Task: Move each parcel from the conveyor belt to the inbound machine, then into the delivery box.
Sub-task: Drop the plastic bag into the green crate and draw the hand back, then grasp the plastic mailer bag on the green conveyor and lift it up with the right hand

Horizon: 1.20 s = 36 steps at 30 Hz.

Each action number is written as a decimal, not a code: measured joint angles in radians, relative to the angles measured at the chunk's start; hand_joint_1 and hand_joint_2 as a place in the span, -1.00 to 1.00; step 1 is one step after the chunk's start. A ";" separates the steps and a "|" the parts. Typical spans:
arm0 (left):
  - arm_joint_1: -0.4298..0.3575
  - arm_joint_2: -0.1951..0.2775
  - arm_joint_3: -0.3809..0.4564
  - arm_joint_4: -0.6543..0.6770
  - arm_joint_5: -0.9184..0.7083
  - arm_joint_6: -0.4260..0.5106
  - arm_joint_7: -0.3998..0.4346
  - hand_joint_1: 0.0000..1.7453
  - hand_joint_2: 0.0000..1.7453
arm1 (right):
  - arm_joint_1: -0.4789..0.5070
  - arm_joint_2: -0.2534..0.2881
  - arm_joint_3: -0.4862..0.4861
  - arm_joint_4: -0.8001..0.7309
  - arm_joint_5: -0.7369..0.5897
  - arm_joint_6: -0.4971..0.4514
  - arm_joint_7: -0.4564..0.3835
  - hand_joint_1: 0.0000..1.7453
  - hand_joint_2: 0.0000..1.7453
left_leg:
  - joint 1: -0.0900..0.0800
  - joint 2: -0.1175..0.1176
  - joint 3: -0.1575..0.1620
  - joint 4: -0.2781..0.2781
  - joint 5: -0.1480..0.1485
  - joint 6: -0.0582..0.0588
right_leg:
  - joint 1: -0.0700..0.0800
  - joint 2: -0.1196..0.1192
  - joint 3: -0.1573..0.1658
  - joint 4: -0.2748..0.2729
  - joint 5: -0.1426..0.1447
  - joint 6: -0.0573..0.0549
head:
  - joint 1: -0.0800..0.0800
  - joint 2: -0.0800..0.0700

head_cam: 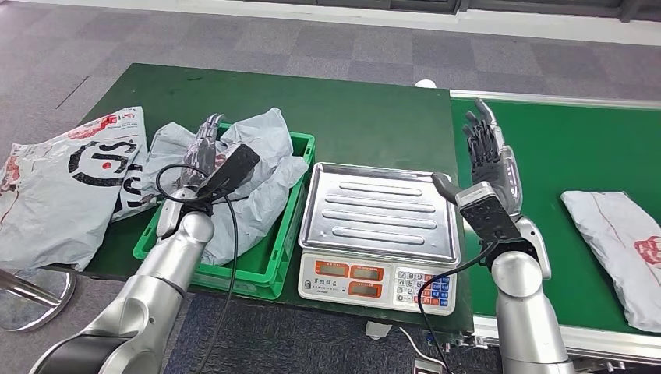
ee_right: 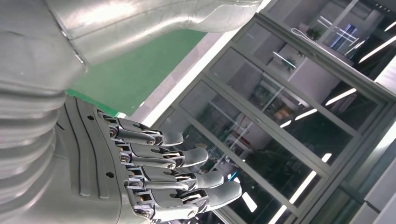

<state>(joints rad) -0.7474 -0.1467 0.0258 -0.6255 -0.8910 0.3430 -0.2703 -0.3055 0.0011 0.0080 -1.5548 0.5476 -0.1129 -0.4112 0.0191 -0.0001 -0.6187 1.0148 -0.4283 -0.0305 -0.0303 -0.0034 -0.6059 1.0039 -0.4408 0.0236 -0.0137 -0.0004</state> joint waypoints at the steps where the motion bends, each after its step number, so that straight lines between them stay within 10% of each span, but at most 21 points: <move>1: 0.008 -0.003 0.001 -0.021 0.034 0.001 -0.024 -1.00 1.00 | -0.001 0.000 0.000 0.000 -0.001 0.000 -0.001 -1.00 1.00 | 0.000 0.000 0.000 0.000 0.000 0.000 | 0.000 0.000 0.000 0.000 0.000 0.000 | 0.000 0.000; 9: 0.087 -0.021 0.005 -0.243 0.469 -0.040 -0.270 -1.00 1.00 | -0.031 0.000 -0.002 0.020 -0.025 -0.003 0.005 -1.00 1.00 | 0.000 0.000 0.000 0.000 0.000 0.000 | 0.000 0.000 0.000 0.000 0.000 0.000 | 0.000 0.000; 16: 0.167 -0.024 -0.033 -0.391 0.780 -0.355 -0.412 -1.00 1.00 | -0.063 -0.021 -0.021 0.083 -0.080 -0.004 0.012 -1.00 1.00 | 0.000 0.000 0.000 0.000 0.000 0.000 | 0.000 0.000 0.000 0.000 0.000 0.000 | 0.000 0.000; 23: 0.228 -0.015 -0.075 -0.375 0.860 -0.625 -0.430 -1.00 1.00 | -0.128 -0.044 -0.072 0.219 -0.055 -0.060 0.066 -1.00 1.00 | 0.000 0.000 0.000 0.000 -0.001 0.001 | 0.000 0.000 0.000 0.000 0.000 0.000 | 0.000 0.000; 36: 0.249 -0.007 -0.083 -0.318 0.866 -0.639 -0.430 -1.00 1.00 | -0.158 -0.058 -0.112 0.318 -0.051 -0.075 0.071 -1.00 1.00 | 0.000 0.000 -0.001 0.000 -0.001 0.000 | 0.000 0.000 -0.001 0.000 0.000 0.000 | 0.000 0.000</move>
<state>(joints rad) -0.4984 -0.1539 -0.0572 -0.9433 -0.0251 -0.2960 -0.7004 -0.4638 -0.0573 -0.1040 -1.2367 0.4971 -0.1877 -0.3399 0.0190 0.0002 -0.6193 1.0149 -0.4296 -0.0305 -0.0304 -0.0029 -0.6067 1.0036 -0.4412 0.0240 -0.0137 -0.0004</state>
